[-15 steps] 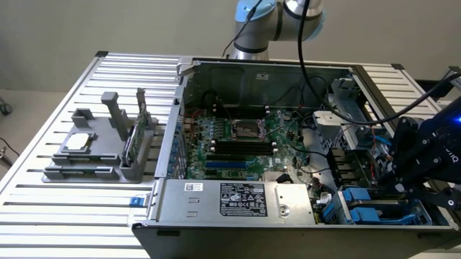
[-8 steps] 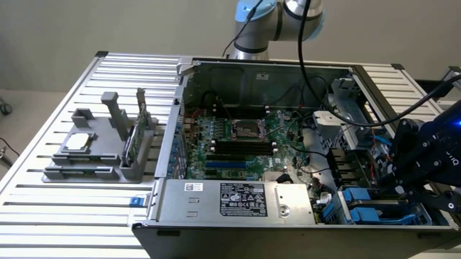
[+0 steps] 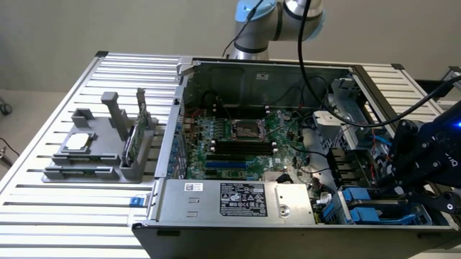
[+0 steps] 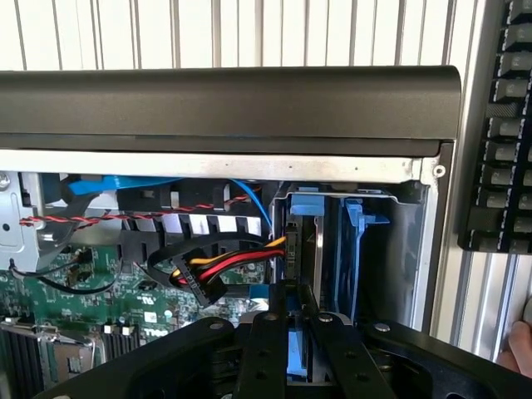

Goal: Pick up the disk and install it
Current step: 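Insert the second disk wire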

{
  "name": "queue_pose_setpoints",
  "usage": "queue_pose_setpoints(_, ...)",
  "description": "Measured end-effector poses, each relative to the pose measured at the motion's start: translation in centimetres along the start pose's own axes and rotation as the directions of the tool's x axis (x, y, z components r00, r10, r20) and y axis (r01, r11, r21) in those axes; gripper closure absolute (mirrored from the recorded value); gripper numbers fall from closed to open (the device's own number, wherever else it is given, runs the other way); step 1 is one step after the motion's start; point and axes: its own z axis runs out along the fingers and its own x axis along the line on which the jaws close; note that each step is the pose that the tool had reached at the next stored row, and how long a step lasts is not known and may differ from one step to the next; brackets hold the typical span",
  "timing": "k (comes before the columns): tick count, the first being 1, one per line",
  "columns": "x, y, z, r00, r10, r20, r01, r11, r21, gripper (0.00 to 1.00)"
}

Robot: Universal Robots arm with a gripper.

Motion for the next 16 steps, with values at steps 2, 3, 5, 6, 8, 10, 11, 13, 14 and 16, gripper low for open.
queue_pose_setpoints(2, 0.01, 0.00, 0.01, 1.0000, 0.000, -0.0009, 0.000, 1.0000, 0.0000, 0.84)
queue_pose_setpoints(3, 0.01, 0.00, 0.00, 1.0000, 0.000, -0.0012, 0.000, 1.0000, 0.0000, 0.84)
queue_pose_setpoints(5, 0.02, -0.01, -0.10, 1.0000, 0.000, -0.0020, 0.000, 1.0000, -0.0001, 0.84)
queue_pose_setpoints(6, 0.03, -0.02, -0.21, 1.0000, 0.000, -0.0022, 0.000, 1.0000, -0.0001, 0.84)
queue_pose_setpoints(8, 0.06, -0.05, -0.43, 1.0000, 0.000, -0.0013, 0.000, 1.0000, 0.0000, 0.84)
queue_pose_setpoints(10, 0.06, -0.05, -0.46, 1.0000, 0.000, -0.0015, 0.000, 1.0000, 0.0000, 0.84)
queue_pose_setpoints(11, 0.06, -0.05, -0.46, 1.0000, 0.000, -0.0015, 0.000, 1.0000, 0.0000, 0.84)
queue_pose_setpoints(13, 0.06, -0.05, -0.45, 1.0000, 0.000, -0.0017, 0.000, 1.0000, 0.0000, 0.84)
queue_pose_setpoints(14, 0.06, -0.04, -0.40, 1.0000, 0.000, -0.0026, 0.000, 1.0000, 0.0000, 0.84)
queue_pose_setpoints(16, 0.04, -0.02, -0.25, 1.0000, -0.001, -0.0051, 0.001, 1.0000, 0.0000, 0.84)
